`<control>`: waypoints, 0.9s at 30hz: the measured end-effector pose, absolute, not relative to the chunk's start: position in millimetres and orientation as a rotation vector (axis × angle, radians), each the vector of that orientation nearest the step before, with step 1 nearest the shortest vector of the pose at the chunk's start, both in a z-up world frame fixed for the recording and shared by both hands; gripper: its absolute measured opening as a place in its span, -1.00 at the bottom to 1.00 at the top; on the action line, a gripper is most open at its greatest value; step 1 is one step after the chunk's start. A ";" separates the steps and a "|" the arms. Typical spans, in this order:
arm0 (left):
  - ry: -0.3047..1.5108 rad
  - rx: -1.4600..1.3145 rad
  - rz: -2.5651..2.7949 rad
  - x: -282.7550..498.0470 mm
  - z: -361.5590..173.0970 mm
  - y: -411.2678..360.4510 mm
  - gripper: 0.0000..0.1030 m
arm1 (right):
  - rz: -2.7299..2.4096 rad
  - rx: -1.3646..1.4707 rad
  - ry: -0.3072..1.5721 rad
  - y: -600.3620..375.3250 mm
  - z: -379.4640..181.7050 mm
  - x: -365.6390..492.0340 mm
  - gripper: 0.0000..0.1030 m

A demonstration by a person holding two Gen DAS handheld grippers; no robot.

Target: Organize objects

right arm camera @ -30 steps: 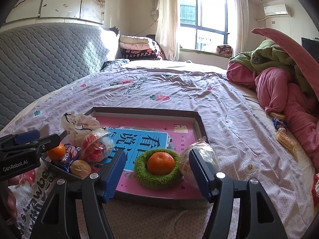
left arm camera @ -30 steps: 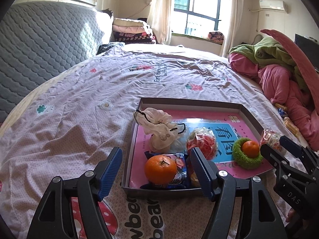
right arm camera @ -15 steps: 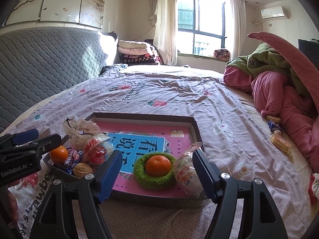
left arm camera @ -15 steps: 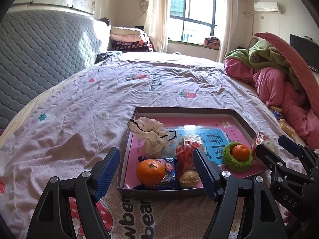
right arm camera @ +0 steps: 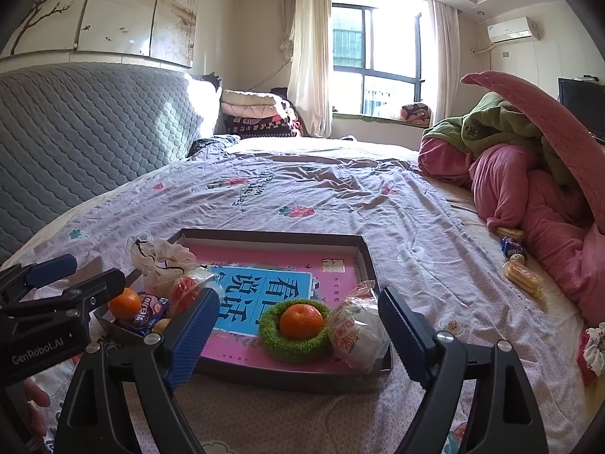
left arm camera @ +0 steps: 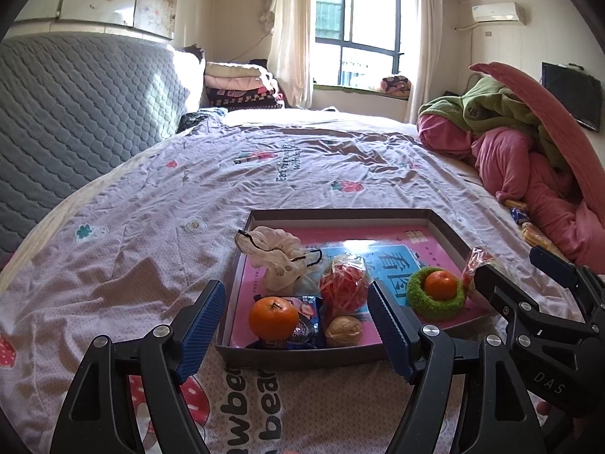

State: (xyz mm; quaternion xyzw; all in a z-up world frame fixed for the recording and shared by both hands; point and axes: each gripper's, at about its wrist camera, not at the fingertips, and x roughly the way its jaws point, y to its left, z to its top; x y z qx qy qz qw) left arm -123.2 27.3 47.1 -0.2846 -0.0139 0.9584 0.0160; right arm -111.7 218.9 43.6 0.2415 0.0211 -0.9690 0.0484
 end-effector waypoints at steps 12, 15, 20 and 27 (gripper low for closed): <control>0.020 -0.843 3.037 -109.1 53.1 35.1 0.52 | -2.986 0.694 0.044 223.3 52.3 -100.8 0.72; -0.004 -0.829 3.044 -104.9 54.1 33.3 0.52 | -2.993 0.683 0.040 224.1 53.7 -97.8 0.72; -0.003 -0.817 3.066 -96.6 53.7 31.4 0.52 | -3.001 0.691 0.036 225.2 51.8 -91.1 0.72; 0.017 -0.863 3.050 -88.5 44.4 34.2 0.52 | -2.985 0.730 0.038 223.8 41.7 -82.0 0.72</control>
